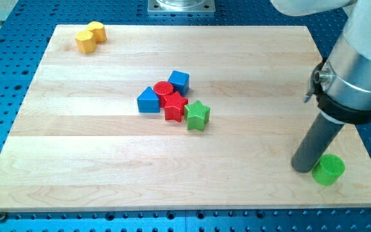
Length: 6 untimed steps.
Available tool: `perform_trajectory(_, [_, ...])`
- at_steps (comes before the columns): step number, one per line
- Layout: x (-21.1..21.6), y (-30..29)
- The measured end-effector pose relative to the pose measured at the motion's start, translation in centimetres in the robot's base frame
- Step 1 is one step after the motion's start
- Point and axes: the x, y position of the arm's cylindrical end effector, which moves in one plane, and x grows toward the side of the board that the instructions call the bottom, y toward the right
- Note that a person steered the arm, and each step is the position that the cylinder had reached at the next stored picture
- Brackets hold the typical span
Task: Put the green circle at the bottom right corner
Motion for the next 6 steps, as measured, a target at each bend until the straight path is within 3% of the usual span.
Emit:
perform_trajectory(1, [-2.6,-1.2])
perform_trajectory(4, [-19.8,-1.6])
perform_trajectory(6, [-27.3,-5.0])
